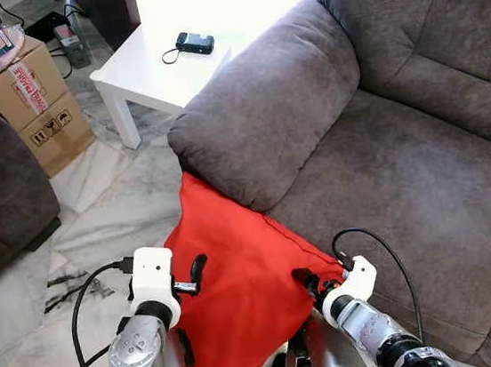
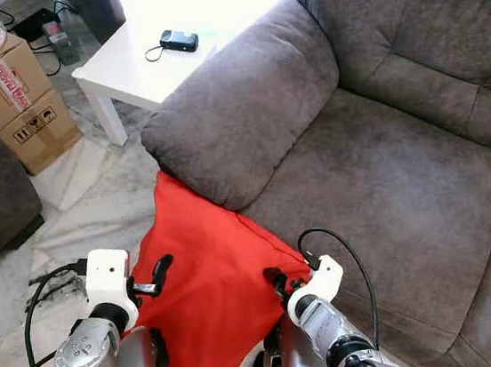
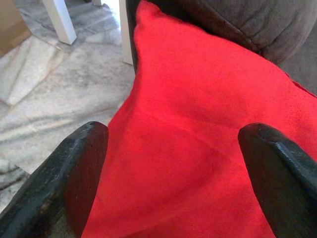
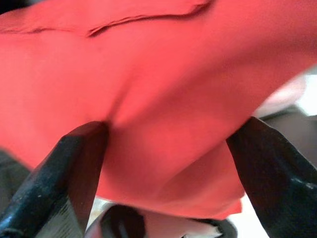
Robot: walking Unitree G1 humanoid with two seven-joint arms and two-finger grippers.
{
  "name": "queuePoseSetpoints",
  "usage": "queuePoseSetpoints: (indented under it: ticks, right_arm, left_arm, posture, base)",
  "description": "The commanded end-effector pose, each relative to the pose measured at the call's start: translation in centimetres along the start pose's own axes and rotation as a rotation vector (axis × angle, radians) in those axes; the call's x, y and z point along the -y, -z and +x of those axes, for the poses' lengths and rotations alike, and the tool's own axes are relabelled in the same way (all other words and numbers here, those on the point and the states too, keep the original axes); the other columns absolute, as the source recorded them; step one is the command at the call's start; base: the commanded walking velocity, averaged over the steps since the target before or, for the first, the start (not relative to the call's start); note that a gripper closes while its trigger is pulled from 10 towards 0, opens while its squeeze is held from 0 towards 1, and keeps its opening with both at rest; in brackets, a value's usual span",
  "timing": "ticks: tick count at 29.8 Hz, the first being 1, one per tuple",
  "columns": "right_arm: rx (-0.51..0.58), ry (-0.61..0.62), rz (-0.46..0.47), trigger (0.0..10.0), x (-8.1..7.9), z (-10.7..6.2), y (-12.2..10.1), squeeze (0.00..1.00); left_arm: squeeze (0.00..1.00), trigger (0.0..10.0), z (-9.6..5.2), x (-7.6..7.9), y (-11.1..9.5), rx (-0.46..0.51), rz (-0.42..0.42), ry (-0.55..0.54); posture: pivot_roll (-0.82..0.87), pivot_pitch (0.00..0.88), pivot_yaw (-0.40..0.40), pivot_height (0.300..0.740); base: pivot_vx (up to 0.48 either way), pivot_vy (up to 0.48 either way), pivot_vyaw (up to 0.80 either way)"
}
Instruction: Move the pillow to the sofa from floor
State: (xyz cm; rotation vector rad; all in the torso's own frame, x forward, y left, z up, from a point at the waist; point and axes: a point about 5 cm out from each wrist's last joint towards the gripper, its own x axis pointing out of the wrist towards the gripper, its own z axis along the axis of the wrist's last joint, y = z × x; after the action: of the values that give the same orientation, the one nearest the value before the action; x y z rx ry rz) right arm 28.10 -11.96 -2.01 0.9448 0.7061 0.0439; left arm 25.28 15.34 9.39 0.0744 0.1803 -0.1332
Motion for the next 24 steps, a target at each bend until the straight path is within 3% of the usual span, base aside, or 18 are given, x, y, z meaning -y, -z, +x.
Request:
queuePoseSetpoints:
  ticks: [1, 4, 7, 8, 9, 10, 11, 17, 24]
  right_arm:
    - [-0.047, -0.017, 0.003, 10.0, 0.4, -0.2, 1.1, 0.00]
    - [-0.086, -0.094, 0.000, 10.0, -0.1, -0.2, 1.5, 0.00]
    - [-0.095, -0.092, -0.008, 10.0, 0.0, -0.2, 1.6, 0.00]
    - [-0.092, -0.086, -0.007, 8.1, 0.2, -0.3, 1.6, 0.00]
    - [-0.092, -0.084, -0.010, 2.9, 0.3, -0.3, 1.7, 0.00]
    - [-0.093, -0.086, -0.013, 2.9, 0.3, -0.3, 1.7, 0.00]
    - [-0.100, -0.089, -0.033, 0.0, 0.5, -0.4, 1.7, 0.00]
    - [-0.102, -0.051, -0.068, 0.0, 1.2, -0.6, 1.7, 0.00]
    - [-0.100, -0.061, -0.041, 0.0, 1.2, -0.7, 1.9, 0.00]
  left_arm:
    - [0.00, 10.0, -0.5, 0.1, 0.1, -0.011, -0.025, 0.002]
    - [0.00, 10.0, -0.5, 0.1, 0.2, -0.013, -0.034, -0.002]
    - [0.00, 10.0, -0.5, 0.1, 0.1, -0.014, -0.037, -0.004]
    - [0.00, 10.0, -0.6, 0.1, 0.1, -0.015, -0.037, -0.004]
    - [0.00, 10.0, -0.6, 0.1, 0.1, -0.016, -0.037, -0.004]
    - [0.00, 10.0, -0.6, 0.1, 0.1, -0.016, -0.038, -0.004]
    - [0.00, 10.0, -0.6, 0.1, 0.1, -0.018, -0.038, -0.004]
    - [0.00, 10.0, -0.6, 0.2, 0.3, -0.024, -0.034, -0.002]
    - [0.00, 10.0, -0.7, 0.3, 0.4, -0.027, -0.028, 0.006]
  posture:
    - [0.17, 0.287, -0.167, 0.626]
    - [0.17, 0.287, -0.168, 0.626]
    - [0.17, 0.289, -0.169, 0.626]
    - [0.17, 0.289, -0.169, 0.626]
    - [0.17, 0.291, -0.169, 0.626]
    - [0.17, 0.291, -0.169, 0.626]
    - [0.17, 0.291, -0.169, 0.626]
    - [0.16, 0.292, -0.170, 0.626]
    - [0.16, 0.294, -0.170, 0.626]
  base:
    - [0.000, 0.000, 0.00]
    - [0.000, 0.000, 0.00]
    - [0.000, 0.000, 0.00]
    - [0.000, 0.000, 0.00]
    - [0.000, 0.000, 0.00]
    - [0.000, 0.000, 0.00]
    - [0.000, 0.000, 0.00]
    - [0.000, 0.000, 0.00]
    - [0.000, 0.000, 0.00]
